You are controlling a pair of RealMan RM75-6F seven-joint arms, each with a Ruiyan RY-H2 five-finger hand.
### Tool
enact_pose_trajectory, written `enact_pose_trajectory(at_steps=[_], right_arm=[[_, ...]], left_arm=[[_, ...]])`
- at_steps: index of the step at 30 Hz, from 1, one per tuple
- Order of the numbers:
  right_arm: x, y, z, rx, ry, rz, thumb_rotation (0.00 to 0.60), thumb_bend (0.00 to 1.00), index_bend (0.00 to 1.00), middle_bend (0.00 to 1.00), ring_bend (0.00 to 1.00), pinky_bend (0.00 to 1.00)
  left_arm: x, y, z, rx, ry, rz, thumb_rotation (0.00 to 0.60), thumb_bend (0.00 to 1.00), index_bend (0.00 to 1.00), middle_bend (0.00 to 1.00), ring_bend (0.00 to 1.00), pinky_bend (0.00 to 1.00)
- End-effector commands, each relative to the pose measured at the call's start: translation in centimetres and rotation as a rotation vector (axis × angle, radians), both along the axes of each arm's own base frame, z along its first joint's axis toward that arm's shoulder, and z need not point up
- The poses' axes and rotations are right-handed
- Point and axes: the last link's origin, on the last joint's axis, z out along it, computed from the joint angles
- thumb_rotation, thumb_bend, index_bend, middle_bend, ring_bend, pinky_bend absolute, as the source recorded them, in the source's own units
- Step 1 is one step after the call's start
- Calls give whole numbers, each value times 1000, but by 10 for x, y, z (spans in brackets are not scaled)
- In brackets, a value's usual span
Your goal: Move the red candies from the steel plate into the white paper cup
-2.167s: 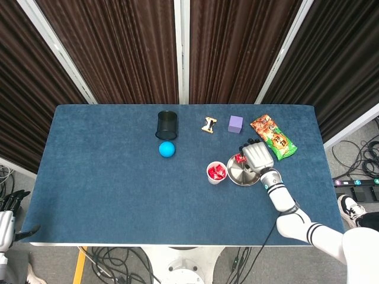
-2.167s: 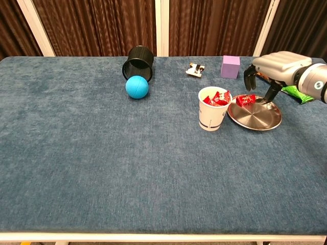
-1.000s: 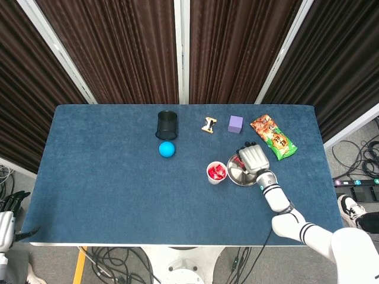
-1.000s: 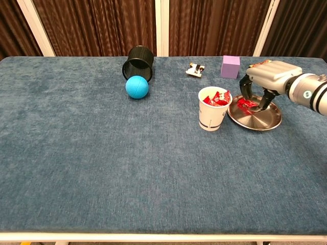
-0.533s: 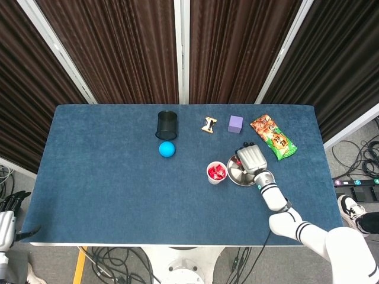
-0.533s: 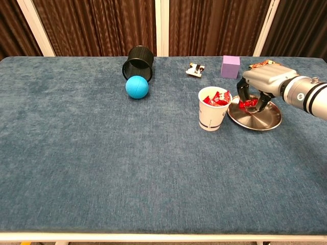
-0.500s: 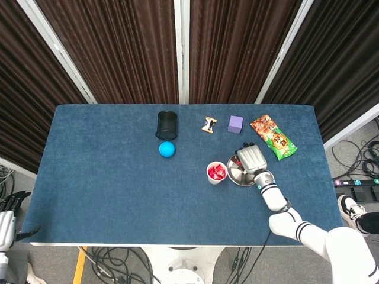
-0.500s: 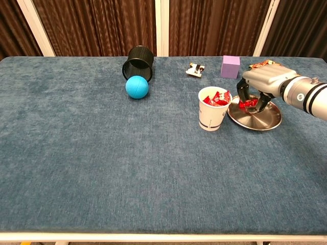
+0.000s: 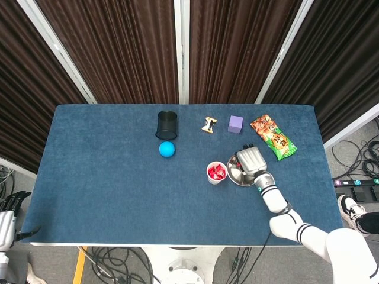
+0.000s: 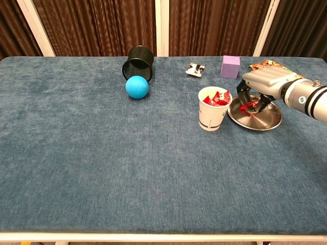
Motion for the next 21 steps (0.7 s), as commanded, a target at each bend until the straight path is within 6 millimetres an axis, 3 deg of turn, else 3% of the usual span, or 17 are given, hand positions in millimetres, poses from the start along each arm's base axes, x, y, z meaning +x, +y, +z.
enact_pose_trajectory(at_steps=[1, 8, 12, 21], right_arm=[[0, 1, 0, -1, -8, -1, 600, 334, 608, 549, 287, 273], [2, 2, 4, -7, -50, -13, 600, 363, 648, 608, 321, 277], [10, 1, 15, -31, -103, 1, 600, 372, 655, 612, 321, 278], [62, 10, 67, -72, -302, 132, 600, 372, 658, 603, 321, 279]], left_arm=[[0, 0, 0, 0, 0, 0, 600, 0, 238, 245, 149, 204], [0, 0, 0, 1, 0, 0, 600, 0, 238, 245, 149, 205], [0, 0, 1, 2, 2, -1, 600, 0, 238, 244, 149, 204], [3, 1, 3, 9, 7, -12, 600, 0, 238, 245, 149, 205]])
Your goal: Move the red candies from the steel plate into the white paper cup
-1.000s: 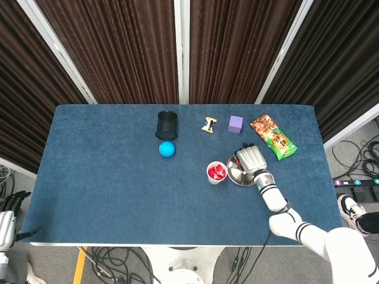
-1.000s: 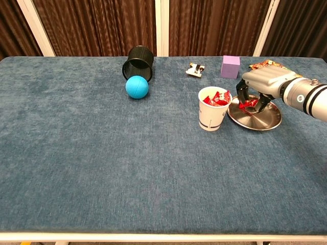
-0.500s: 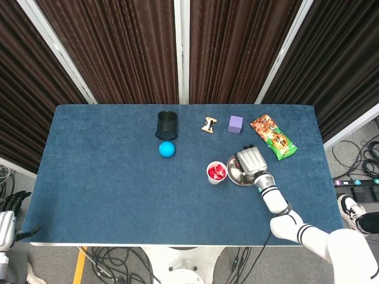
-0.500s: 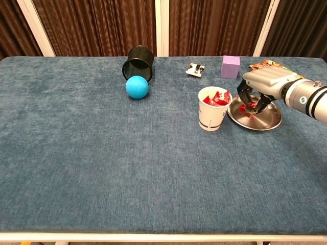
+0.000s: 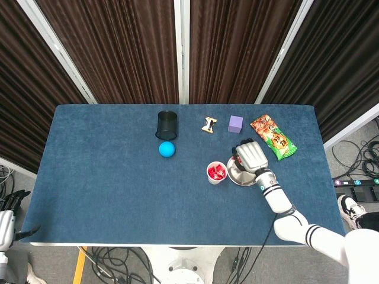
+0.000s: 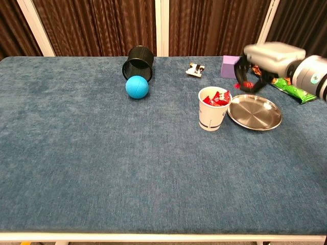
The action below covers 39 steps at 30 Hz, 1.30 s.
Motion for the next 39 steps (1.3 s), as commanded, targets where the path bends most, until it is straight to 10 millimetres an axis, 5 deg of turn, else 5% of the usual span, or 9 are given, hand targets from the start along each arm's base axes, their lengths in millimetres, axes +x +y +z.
enact_pose_trajectory(at_steps=[1, 10, 18, 29, 33, 39], right_arm=[[29, 7, 30, -16, -102, 70, 600, 371, 658, 603, 320, 280], [55, 27, 7, 108, -105, 123, 600, 372, 650, 600, 314, 280], [53, 27, -10, 140, -58, 123, 600, 372, 606, 539, 279, 281], [50, 27, -7, 138, -35, 116, 600, 371, 460, 408, 206, 275], [47, 26, 10, 77, -64, 118, 600, 364, 381, 340, 160, 258], [7, 47, 68, -88, -100, 85, 600, 307, 255, 241, 76, 205]], left_arm=[[1, 0, 0, 0, 1, -2, 600, 0, 238, 244, 149, 205], [2, -1, 1, 4, 2, 0, 600, 0, 238, 245, 149, 205], [-1, -3, -1, 2, -4, 8, 600, 0, 238, 244, 149, 205], [-1, -3, -1, 3, -6, 6, 600, 0, 238, 244, 149, 205], [-1, -2, 0, 6, -4, 3, 600, 0, 238, 244, 149, 205], [1, 1, 3, 14, -2, -10, 600, 0, 238, 244, 149, 205]])
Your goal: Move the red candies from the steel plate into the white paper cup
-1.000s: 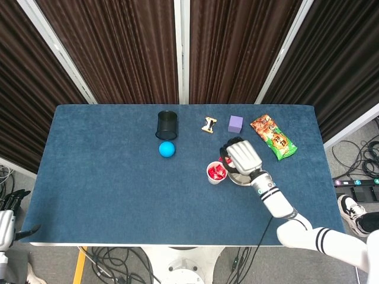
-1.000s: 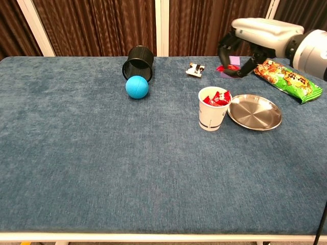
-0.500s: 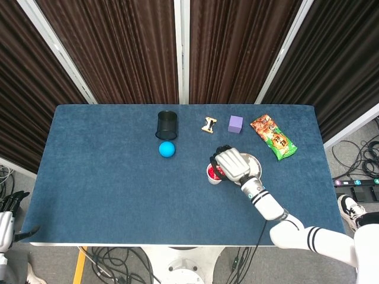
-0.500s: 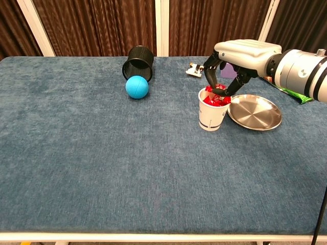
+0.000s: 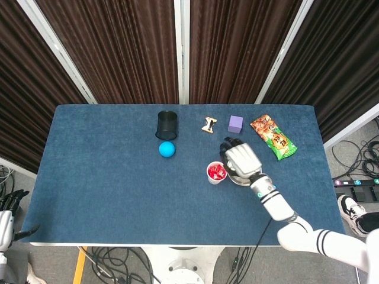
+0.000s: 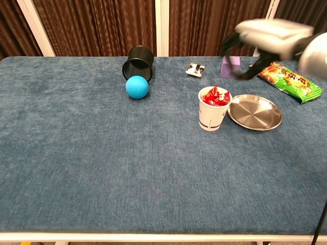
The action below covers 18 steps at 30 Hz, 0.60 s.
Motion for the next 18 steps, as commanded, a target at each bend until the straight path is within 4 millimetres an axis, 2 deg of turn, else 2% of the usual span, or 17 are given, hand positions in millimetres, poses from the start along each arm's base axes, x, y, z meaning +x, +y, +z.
enact_pose_trajectory(at_steps=[1, 5, 10, 15, 18], right_arm=[[-37, 27, 45, -91, -34, -40, 600, 307, 241, 227, 61, 190], [-73, 68, 78, -147, -54, -79, 600, 312, 221, 182, 27, 140], [-104, 128, 105, -193, -86, -126, 600, 327, 152, 131, 0, 83], [-122, 171, 119, -171, -58, -220, 600, 327, 1, 5, 0, 0], [-126, 184, 125, -180, -64, -247, 600, 330, 0, 0, 0, 0]], left_arm=[[2, 1, 1, 3, 1, -8, 600, 0, 238, 244, 149, 205], [6, 4, 3, 6, 9, -21, 600, 0, 238, 244, 149, 205], [12, 8, 6, 15, 23, -40, 600, 0, 238, 245, 149, 205], [19, 10, 9, 29, 38, -55, 600, 0, 238, 236, 149, 204], [21, 10, 11, 36, 56, -62, 600, 0, 238, 220, 149, 204]])
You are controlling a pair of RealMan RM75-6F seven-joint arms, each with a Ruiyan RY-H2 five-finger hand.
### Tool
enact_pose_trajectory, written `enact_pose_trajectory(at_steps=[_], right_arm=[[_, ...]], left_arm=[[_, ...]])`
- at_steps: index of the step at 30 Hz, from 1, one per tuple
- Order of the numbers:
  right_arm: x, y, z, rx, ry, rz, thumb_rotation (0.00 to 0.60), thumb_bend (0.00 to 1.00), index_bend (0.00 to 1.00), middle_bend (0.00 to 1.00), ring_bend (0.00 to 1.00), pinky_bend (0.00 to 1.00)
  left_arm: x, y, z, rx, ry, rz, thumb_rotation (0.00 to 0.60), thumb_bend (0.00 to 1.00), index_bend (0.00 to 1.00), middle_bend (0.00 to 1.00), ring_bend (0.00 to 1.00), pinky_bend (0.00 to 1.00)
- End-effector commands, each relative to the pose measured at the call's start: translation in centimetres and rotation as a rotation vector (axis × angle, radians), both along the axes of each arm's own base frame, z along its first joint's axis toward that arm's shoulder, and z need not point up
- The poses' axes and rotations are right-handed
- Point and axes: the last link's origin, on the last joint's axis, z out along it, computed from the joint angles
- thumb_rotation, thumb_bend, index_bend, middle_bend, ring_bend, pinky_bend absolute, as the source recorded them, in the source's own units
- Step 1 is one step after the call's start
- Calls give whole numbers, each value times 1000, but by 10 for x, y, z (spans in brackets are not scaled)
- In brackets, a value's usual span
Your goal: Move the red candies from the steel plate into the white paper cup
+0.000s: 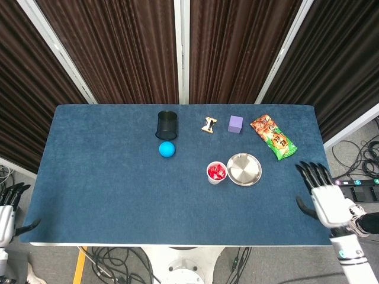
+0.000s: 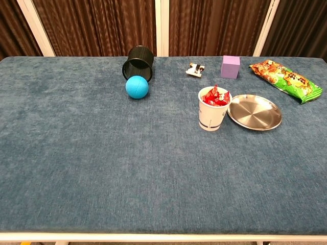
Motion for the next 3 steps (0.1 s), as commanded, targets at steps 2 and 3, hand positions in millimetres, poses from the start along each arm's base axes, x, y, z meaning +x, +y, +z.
enact_pose_trajectory(at_steps=[2, 3], right_arm=[[-4, 20, 8, -15, -17, -33, 600, 331, 0, 0, 0, 0], [-4, 22, 9, -21, -18, -37, 600, 331, 0, 0, 0, 0]], left_arm=[[3, 0, 2, 7, 18, -7, 600, 0, 238, 219, 149, 203], [3, 1, 2, 6, 20, -7, 600, 0, 238, 219, 149, 203]])
